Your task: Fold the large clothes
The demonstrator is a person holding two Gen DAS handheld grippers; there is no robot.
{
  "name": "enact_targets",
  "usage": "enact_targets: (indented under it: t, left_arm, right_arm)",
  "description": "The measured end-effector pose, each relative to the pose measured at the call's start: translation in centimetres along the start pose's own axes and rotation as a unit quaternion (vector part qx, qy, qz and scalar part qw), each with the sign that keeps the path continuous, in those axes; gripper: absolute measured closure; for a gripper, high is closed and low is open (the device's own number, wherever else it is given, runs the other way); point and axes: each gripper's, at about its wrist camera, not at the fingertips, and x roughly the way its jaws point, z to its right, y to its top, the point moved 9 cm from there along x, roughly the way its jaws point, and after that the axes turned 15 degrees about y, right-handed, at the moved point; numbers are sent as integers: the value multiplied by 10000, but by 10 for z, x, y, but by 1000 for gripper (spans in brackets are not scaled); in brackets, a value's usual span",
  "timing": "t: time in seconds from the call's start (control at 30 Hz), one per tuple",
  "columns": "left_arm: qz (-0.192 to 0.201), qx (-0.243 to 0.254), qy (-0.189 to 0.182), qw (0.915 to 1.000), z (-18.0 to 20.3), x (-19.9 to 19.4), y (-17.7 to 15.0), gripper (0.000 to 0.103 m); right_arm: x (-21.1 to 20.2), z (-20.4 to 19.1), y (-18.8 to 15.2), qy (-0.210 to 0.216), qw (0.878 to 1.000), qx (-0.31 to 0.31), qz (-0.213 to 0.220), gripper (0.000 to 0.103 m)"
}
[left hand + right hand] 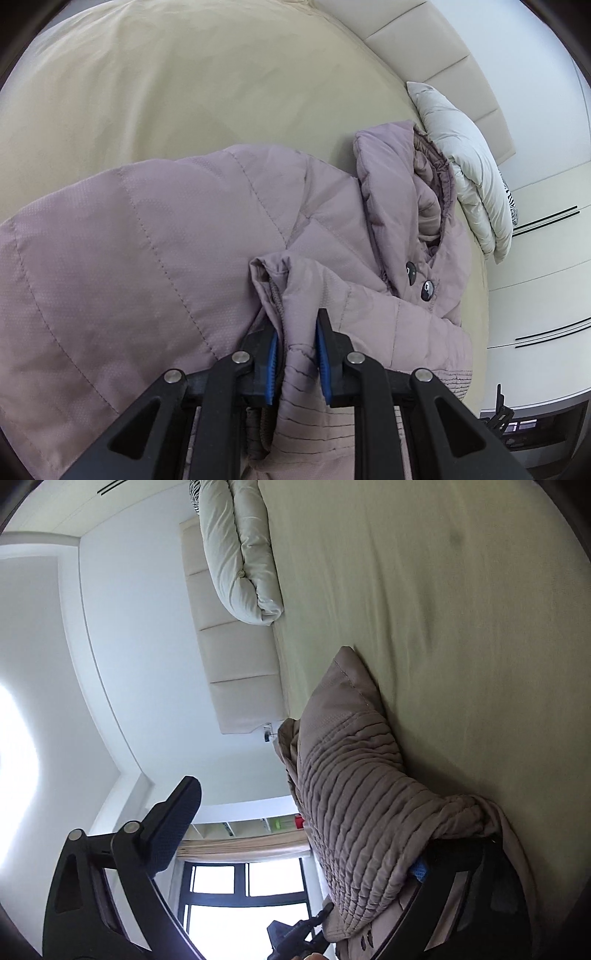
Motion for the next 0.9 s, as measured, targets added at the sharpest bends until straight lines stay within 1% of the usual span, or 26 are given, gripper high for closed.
enact_targets:
  t: [0.07,0.1,0.17,0.2,0.27,0.33,0.37,0.4,0.47,0.5,0.57,0.6,0.63,0.67,0.77,0.83,0.9]
  left_arm:
    - [29,78,54,10000,1,-1,-2,83]
    - [52,151,100,9998,3,-2,-2,83]
    - [39,263,121,9996,5,-2,-4,83]
    - [30,271,104,9996,5,-2,-5,83]
    - [22,260,68,9996,4,-1,-6,83]
    - [-6,193,7,9998,2,0,-6,83]
    - [-12,180,-8,9998,2,0,-6,83]
    - [-15,183,-15,9998,1,0,-5,83]
    - [-11,189,-16,9998,1,1,-5,83]
    - [-9,191,-17,9998,1,1,-5,83]
    - [-5,185,-32,9998,0,1,-4,83]
    - [-13,178,-53,9998,0,1,-3,83]
    - [-25,174,-82,9998,0,2,-2,83]
    - [-30,181,-104,9998,0,2,-1,82]
    - [-53,201,-160,9997,-1,4,-1,82]
    - [-57,193,-169,9997,0,5,-1,81]
    - [-27,268,-120,9996,1,3,-2,81]
  right_arm:
    - [-9,-10,-6,-288,9994,-164,76,13]
    - [-24,-17,-12,-452,9985,-282,126,11]
    - [-38,-44,-23,-804,9937,-758,200,11]
    - [-39,-60,-28,-833,9905,-1084,174,10]
    - [-26,-91,-27,-813,9847,-1539,37,8]
    - [3,-104,-27,-683,9848,-1568,-314,7]
    - [22,-106,-23,-637,9853,-1522,-437,7]
    - [32,-108,-22,-654,9846,-1538,-505,7]
    - [59,-98,-18,-611,9847,-1460,-728,7]
    - [72,-85,-11,-728,9859,-1307,-744,7]
    - [74,-52,3,-1104,9861,-1081,-605,7]
    - [74,-36,10,-1186,9867,-967,-554,7]
    - [72,-23,16,-1232,9876,-853,-476,11]
    - [69,-17,20,-1187,9885,-847,-401,19]
    - [58,-12,28,-1117,9866,-1152,-298,37]
    - [48,-8,30,-1086,9855,-1272,-300,44]
    - [34,-5,29,-1016,9874,-1182,-258,41]
